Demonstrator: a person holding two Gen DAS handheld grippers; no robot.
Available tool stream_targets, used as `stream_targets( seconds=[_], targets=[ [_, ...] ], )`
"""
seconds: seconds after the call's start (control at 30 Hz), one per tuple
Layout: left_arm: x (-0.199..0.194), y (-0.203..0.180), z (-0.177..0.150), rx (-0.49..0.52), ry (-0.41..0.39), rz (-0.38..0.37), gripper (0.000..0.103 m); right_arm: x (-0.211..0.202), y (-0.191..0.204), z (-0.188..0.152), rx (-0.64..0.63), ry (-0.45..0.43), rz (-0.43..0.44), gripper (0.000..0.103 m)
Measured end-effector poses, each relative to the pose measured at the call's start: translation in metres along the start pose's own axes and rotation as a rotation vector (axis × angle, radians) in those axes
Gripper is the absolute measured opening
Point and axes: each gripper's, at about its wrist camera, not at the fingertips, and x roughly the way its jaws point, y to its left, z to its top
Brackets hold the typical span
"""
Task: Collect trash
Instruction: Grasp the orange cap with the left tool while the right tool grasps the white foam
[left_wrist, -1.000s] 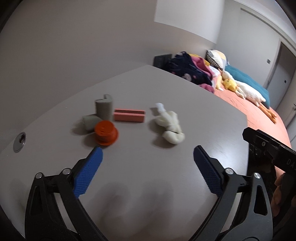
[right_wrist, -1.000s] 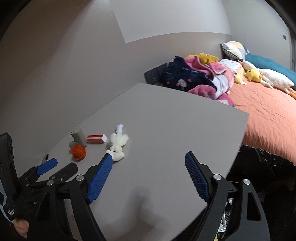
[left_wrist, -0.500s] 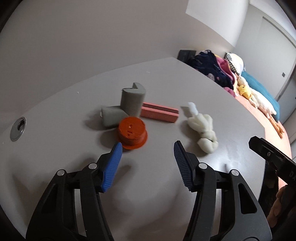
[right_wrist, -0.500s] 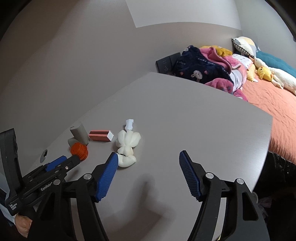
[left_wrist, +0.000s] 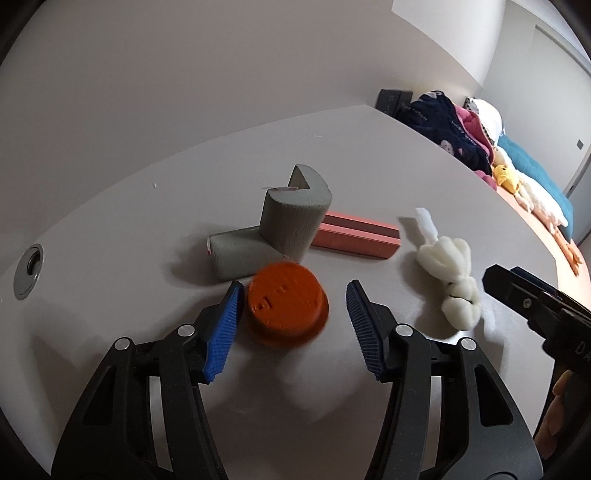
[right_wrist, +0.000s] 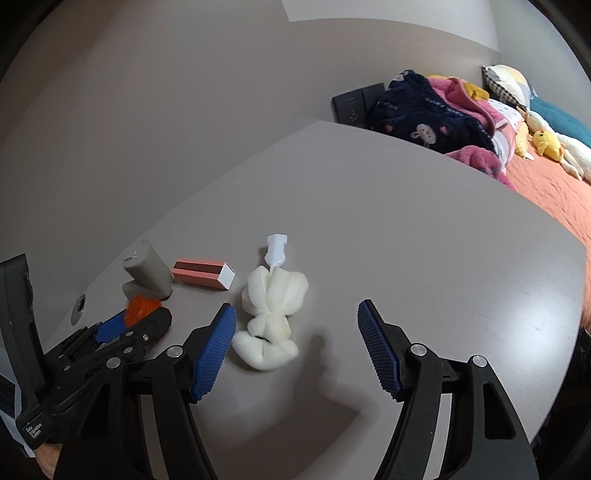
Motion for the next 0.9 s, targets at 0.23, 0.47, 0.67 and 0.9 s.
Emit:
stream_targets(
  seconds=[0.23, 0.47, 0.67, 0.9],
  targets=[
    [0.003, 0.006, -0.004, 0.017, -0.001, -0.002, 0.045, 0.024, 0.015, 0.002, -0.054, 0.045, -0.054, 0.067],
    [0.001, 0.004, -0.007, 0.035, -0.009, 0.001, 0.045, 0.036, 0.027, -0.004, -0.112, 0.075, -0.077, 0.03],
    [0.0, 0.001, -0.006, 0.041, -0.002, 0.004, 0.045, 0.029, 0.025, -0.006, -0.073, 0.073, -0.031, 0.026],
    [-0.004, -0.002, -0.008, 0.037, -0.002, -0.009, 0.045, 0.017, 0.026, -0.005, -0.06, 0.062, 0.009, 0.026]
  ],
)
